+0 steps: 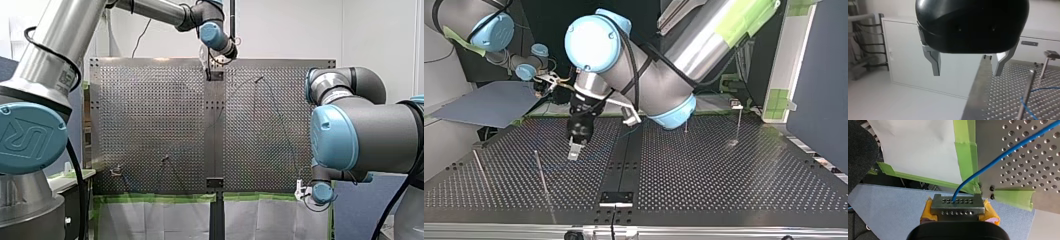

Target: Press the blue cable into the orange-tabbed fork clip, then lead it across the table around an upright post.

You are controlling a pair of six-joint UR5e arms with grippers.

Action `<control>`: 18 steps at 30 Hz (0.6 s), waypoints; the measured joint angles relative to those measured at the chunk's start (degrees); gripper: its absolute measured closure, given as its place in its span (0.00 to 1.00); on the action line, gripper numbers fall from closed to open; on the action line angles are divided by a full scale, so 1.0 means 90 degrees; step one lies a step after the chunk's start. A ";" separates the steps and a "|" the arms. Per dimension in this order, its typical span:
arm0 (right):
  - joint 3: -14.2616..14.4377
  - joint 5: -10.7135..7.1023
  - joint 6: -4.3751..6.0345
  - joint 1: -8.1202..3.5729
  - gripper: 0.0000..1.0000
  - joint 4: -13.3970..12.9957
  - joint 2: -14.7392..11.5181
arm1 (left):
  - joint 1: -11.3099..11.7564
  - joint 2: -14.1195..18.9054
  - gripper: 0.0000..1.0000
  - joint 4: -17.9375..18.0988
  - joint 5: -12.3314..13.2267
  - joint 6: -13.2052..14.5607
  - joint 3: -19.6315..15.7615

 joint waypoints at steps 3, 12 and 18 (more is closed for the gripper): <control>-0.0002 -0.0002 -0.0035 0.0006 1.00 0.0003 -0.0001 | 0.0007 0.0187 0.00 0.0186 -0.0010 0.0123 -0.0187; -0.0001 -0.0009 -0.0097 0.0019 1.00 0.0027 -0.0001 | 0.0023 0.0803 0.00 0.0803 -0.0021 0.0270 -0.0803; -0.0004 -0.0020 -0.0113 0.0030 1.00 0.0029 -0.0002 | 0.0022 0.1176 0.00 0.1174 -0.0026 0.0276 -0.1176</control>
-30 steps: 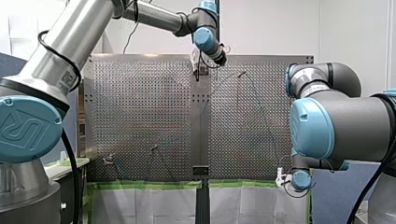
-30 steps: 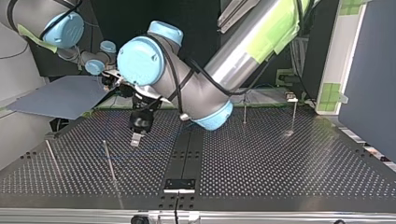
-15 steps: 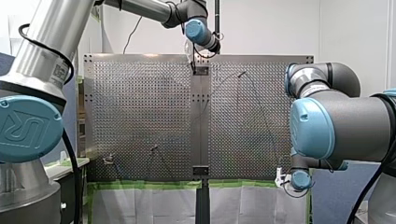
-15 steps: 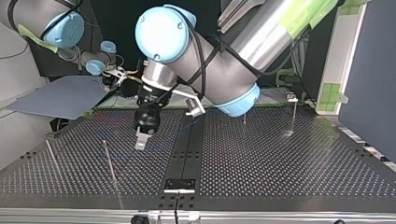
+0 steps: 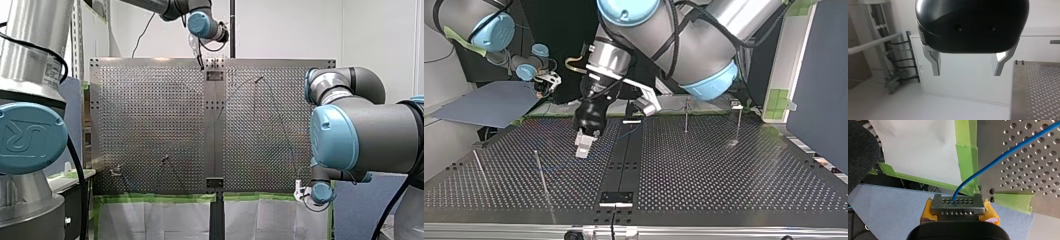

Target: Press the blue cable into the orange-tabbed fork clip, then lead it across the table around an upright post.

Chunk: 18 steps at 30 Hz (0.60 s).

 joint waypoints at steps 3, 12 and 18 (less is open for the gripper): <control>0.0000 -0.0002 -0.0006 0.0008 1.00 0.0000 0.0000 | 0.0000 0.0187 0.00 0.0187 0.0007 -0.0006 -0.0187; -0.0001 -0.0003 -0.0014 0.0021 1.00 0.0020 0.0000 | 0.0001 0.0731 0.00 0.0732 -0.0001 -0.0021 -0.0735; 0.0000 -0.0061 -0.0015 0.0014 1.00 0.0061 -0.0001 | 0.0003 0.0779 0.00 0.1093 -0.0006 -0.0047 -0.1095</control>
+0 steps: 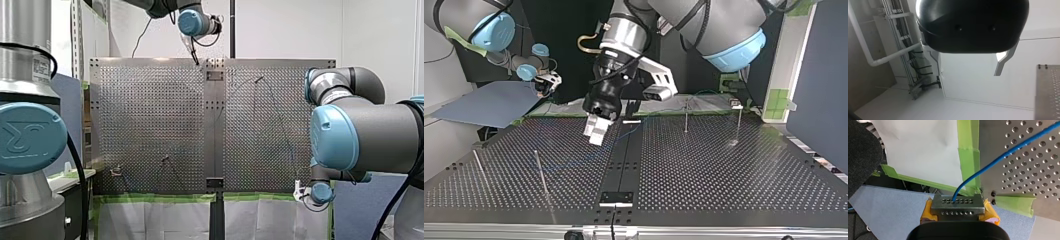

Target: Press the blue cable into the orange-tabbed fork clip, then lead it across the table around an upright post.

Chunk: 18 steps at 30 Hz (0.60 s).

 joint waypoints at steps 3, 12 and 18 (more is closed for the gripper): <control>-0.0001 -0.0015 -0.0004 0.0009 1.00 0.0006 -0.0003 | 0.0006 -0.0053 0.00 0.0186 -0.0003 -0.0077 -0.0185; 0.0000 -0.0020 -0.0012 0.0021 1.00 0.0019 -0.0008 | 0.0014 -0.0079 0.00 0.0804 -0.0054 -0.0354 -0.0804; 0.0001 -0.0020 -0.0012 0.0028 1.00 0.0026 -0.0008 | 0.0003 -0.0083 0.00 0.1212 -0.0379 -0.0594 -0.1212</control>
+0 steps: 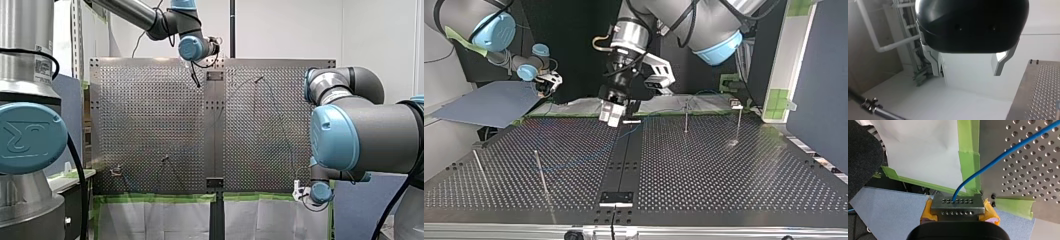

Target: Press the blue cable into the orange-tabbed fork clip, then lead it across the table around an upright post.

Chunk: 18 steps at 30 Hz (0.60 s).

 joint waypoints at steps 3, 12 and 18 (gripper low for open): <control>0.0000 0.0000 0.0000 0.0000 1.00 0.0001 0.0001 | -0.0012 0.0001 0.00 0.0186 -0.0159 -0.0071 -0.0185; 0.0001 0.0000 0.0000 0.0001 1.00 0.0002 0.0000 | -0.0031 -0.0001 0.00 0.0744 -0.0445 -0.0251 -0.0740; -0.0002 0.0000 0.0000 0.0002 1.00 0.0001 0.0000 | -0.0026 -0.0042 0.00 0.1143 -0.0602 -0.0281 -0.1139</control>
